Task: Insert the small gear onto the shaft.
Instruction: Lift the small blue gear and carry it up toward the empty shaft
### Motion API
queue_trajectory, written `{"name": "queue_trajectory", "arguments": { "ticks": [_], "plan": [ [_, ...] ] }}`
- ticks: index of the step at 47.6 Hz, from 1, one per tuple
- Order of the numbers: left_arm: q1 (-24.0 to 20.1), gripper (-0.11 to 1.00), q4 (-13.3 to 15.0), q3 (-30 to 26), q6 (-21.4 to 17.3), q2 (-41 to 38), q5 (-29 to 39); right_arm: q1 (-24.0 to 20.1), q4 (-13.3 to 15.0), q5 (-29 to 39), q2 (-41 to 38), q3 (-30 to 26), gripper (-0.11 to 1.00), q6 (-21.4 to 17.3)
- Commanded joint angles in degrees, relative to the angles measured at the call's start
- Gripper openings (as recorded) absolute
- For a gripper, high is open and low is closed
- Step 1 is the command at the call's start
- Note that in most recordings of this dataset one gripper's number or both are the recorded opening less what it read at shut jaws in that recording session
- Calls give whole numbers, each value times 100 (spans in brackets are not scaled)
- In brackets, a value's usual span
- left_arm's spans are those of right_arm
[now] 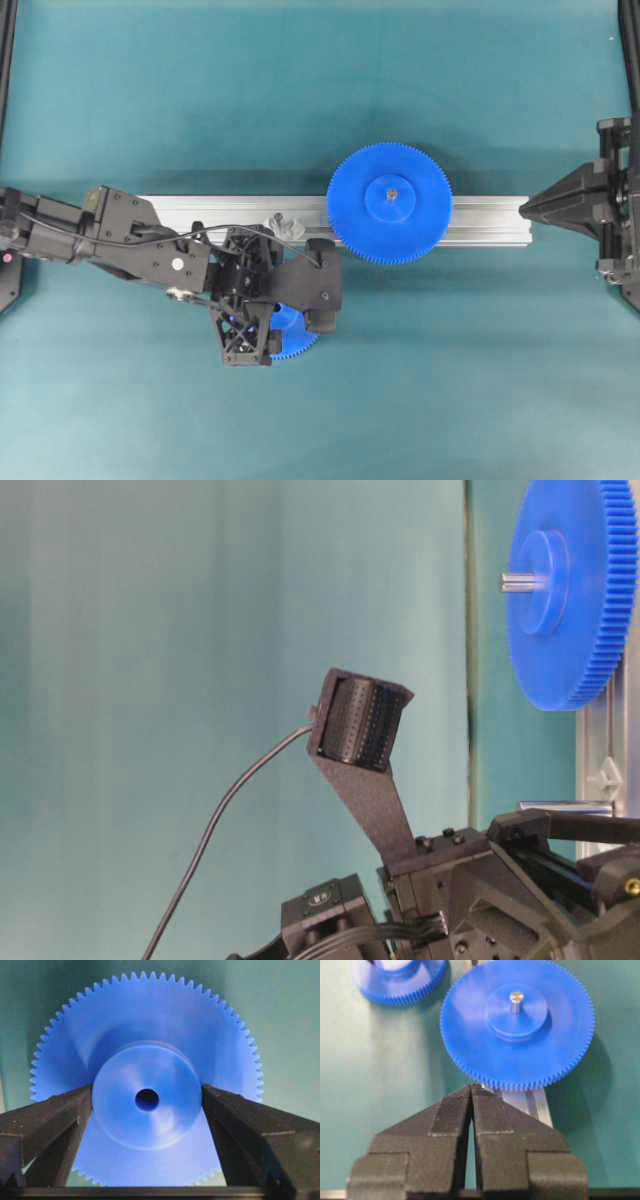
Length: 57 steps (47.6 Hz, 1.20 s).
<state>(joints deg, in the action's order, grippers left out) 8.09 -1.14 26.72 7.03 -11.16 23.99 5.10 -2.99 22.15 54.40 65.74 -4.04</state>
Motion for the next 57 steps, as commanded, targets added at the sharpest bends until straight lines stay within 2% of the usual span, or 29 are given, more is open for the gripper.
{"name": "queue_trajectory", "arguments": {
  "ticks": [1,18,29,57],
  "plan": [
    [35,91,-9,-53,9,18,-26,18,0,-35,-26,-62,7,-35],
    [35,88,-9,-53,-18,44,176,18,0,-44,-26,-62,8,-35],
    [35,72,-9,-79,-62,97,176,18,-9,-44,-26,-44,7,-35],
    [35,72,0,-396,-70,308,211,18,0,-44,-9,44,7,-35]
  ]
}}
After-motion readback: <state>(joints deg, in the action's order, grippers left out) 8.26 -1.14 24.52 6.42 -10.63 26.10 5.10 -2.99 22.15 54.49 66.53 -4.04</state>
